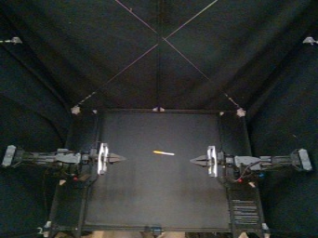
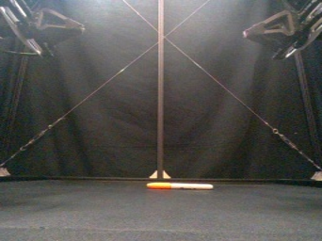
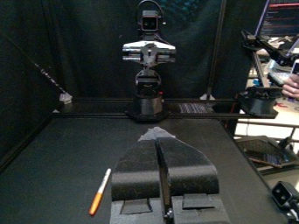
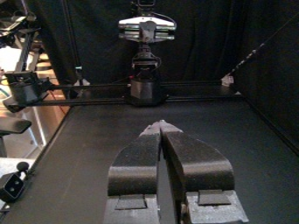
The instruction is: Uncap the pen
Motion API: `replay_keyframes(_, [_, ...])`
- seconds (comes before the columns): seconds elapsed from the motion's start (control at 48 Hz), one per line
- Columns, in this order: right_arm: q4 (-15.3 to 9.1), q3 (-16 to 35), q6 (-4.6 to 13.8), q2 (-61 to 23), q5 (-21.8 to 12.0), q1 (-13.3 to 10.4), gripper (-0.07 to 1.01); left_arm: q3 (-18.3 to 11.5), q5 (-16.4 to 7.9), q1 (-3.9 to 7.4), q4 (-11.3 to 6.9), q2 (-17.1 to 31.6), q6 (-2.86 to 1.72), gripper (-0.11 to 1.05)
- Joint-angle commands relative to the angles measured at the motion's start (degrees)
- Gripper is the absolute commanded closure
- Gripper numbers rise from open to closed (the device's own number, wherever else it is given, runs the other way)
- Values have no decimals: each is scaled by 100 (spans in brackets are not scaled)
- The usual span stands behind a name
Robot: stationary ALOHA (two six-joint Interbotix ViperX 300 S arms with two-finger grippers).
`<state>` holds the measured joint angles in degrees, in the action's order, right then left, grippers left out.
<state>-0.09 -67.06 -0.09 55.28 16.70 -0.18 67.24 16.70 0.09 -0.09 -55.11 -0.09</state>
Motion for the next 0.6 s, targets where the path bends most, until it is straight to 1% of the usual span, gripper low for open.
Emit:
replay_keyframes(0.021, [-9, 44, 35, -202, 0, -70, 93, -62, -132, 26, 0, 141, 26, 102])
replay_keyframes(0.104, [0, 88, 44, -483, -79, -220, 94, -149, -308, 88, 26, 281, 44, 97])
replay_keyframes(0.167, [0, 158, 53, -765, -158, -413, 93, -220, -431, 149, 53, 422, 44, 94])
replay_keyframes(0.208, [-9, 237, 53, -1028, -264, -598, 93, -281, -510, 211, 70, 536, 44, 92])
replay_keyframes(0.312, [0, 422, 53, -1573, -466, -1002, 93, -431, -756, 448, 123, 853, 44, 89])
replay_keyframes(0.333, [0, 457, 53, -1679, -492, -1090, 93, -457, -809, 492, 141, 905, 53, 89])
replay_keyframes(0.417, [-9, 606, 44, -2180, -650, -1424, 91, -536, -1002, 677, 193, 1125, 44, 89])
replay_keyframes(0.5, [-53, 747, 18, -2619, -782, -1617, 89, -580, -1169, 817, 246, 1354, 44, 89])
replay_keyframes(0.604, [-185, 958, 18, -3173, -940, -1731, 83, -598, -1239, 896, 308, 1591, 44, 88])
